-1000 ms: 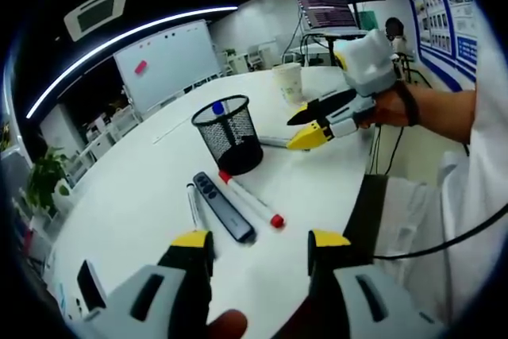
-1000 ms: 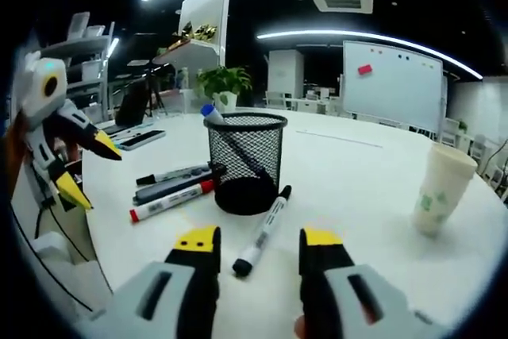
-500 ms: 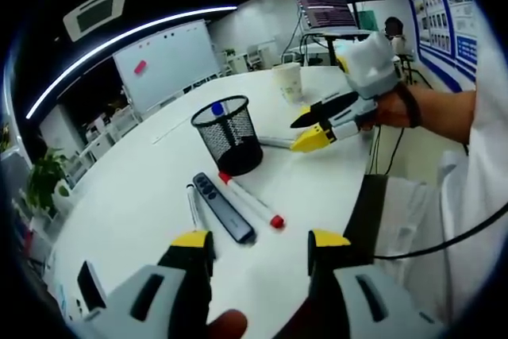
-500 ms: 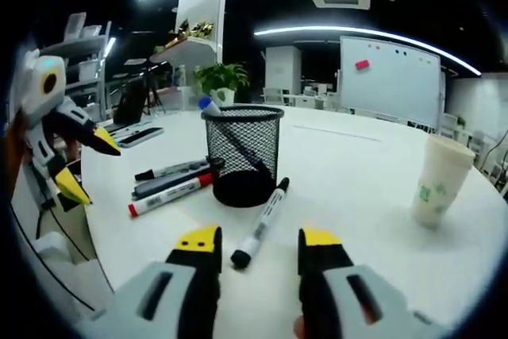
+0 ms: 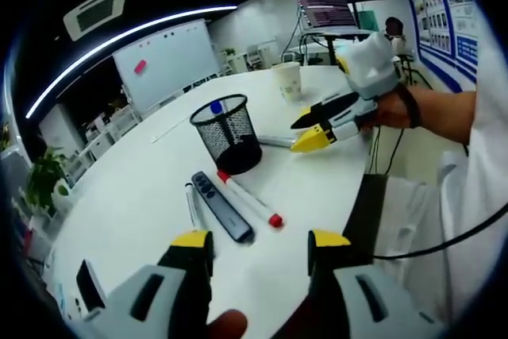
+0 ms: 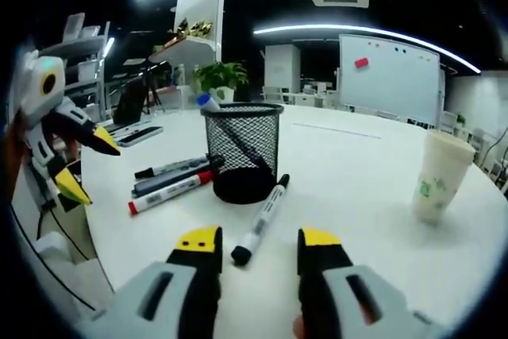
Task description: Place the scattered laser pointers and whiteboard markers into the pen holder and stack the scattered paper cups together
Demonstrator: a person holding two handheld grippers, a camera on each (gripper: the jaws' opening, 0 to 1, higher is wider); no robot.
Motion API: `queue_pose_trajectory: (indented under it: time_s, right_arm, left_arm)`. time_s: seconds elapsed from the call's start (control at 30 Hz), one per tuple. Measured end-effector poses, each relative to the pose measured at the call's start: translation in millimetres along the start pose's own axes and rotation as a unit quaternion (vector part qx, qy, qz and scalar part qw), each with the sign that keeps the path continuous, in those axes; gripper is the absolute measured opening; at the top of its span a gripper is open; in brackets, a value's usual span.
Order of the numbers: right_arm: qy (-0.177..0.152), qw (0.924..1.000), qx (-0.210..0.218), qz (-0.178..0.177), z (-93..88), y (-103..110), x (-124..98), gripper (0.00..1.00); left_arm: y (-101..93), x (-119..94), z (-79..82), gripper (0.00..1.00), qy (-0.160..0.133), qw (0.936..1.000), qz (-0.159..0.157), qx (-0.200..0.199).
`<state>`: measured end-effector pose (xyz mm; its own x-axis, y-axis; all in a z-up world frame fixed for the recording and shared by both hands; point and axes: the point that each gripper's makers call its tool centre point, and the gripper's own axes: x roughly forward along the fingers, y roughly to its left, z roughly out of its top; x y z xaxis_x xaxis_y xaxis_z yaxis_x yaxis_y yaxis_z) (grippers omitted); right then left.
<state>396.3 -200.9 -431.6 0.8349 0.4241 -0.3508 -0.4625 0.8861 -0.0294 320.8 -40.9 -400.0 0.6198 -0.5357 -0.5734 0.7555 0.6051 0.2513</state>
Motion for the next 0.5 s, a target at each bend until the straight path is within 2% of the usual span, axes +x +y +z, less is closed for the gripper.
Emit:
queue_pose_trajectory:
  time_s: [0.5]
  right_arm:
    - [0.0, 1.0, 0.001, 0.0, 0.5, 0.6, -1.7, 0.35]
  left_arm:
    - [0.8, -0.9, -0.2, 0.49, -0.001, 1.0, 0.001, -0.001]
